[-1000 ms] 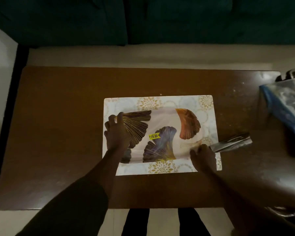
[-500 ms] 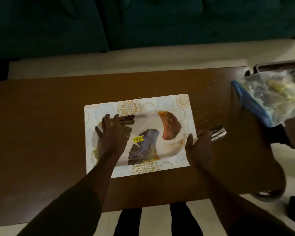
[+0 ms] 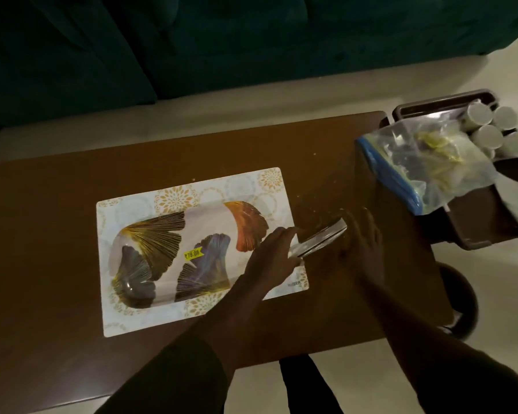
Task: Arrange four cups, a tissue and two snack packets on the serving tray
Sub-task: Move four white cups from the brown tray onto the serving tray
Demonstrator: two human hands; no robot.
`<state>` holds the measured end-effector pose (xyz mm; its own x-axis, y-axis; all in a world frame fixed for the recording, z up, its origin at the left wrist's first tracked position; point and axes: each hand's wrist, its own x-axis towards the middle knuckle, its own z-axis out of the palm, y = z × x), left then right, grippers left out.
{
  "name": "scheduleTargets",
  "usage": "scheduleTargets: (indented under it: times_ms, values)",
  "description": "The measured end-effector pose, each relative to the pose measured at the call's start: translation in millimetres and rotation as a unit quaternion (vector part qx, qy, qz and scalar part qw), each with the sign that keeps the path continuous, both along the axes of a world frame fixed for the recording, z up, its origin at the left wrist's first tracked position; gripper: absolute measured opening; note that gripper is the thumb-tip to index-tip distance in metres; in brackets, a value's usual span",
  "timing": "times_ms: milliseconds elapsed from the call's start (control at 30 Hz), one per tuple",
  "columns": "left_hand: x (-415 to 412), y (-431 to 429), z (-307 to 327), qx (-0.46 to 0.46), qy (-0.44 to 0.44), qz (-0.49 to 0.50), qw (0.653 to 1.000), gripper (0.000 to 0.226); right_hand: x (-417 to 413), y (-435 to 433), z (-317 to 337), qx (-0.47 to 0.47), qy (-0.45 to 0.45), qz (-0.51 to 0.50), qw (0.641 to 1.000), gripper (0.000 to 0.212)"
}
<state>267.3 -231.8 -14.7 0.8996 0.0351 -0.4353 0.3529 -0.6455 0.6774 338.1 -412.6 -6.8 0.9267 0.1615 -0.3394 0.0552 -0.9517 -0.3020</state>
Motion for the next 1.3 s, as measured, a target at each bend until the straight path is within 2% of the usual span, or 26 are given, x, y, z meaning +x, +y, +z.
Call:
scheduleTargets:
  times_ms: [133,233,333,467,567,733,1000,1100,1200,1300]
  values:
    - [14.4,-24.0,-7.7,0.053,0.026,-0.01,0.998,0.071,32.5,-9.8,-14.3,-0.078,0.029,0.143,0.986,0.068]
    - [28.4,-33.0,-8.6,0.117,0.006,-0.012,0.993,0.06,46.9,-13.5,-21.2,-0.026,-0.008,0.182,0.983,0.05]
    - [47.4,-30.4,-5.7,0.145,-0.024,0.022,0.989,0.039,48.3,-26.2,-17.3,0.018,0.035,0.161,0.986,0.032]
    - [76.8,-21.2,2.7,0.166,-0.034,0.056,0.984,0.034,24.2,-27.4,-23.3,0.05,0.083,0.123,0.988,0.039]
    - [88.7,-18.3,5.3,0.15,0.002,0.048,0.988,0.038,4.6,-11.5,-29.7,0.091,0.103,0.079,0.987,0.044]
    - [84.7,-9.8,0.1,0.107,-0.002,0.076,0.991,0.039,-13.1,13.5,-34.2,0.12,0.097,0.047,0.987,0.038]
    - [82.2,1.6,-4.9,0.072,-0.016,0.083,0.994,0.039,-16.3,21.7,-34.8,0.103,0.1,0.041,0.989,0.04]
    - [83.6,4.2,-6.8,0.081,-0.008,0.075,0.994,0.041,-16.2,21.0,-32.3,0.081,0.121,0.038,0.989,0.053]
    - [86.5,7.6,-7.3,0.092,-0.015,0.079,0.993,0.042,-14.3,18.5,-24.1,0.084,0.094,0.034,0.991,0.072]
    - [94.7,12.0,-2.4,0.095,-0.041,0.085,0.991,0.041,0.2,13.7,-11.2,0.143,0.055,0.002,0.988,0.061]
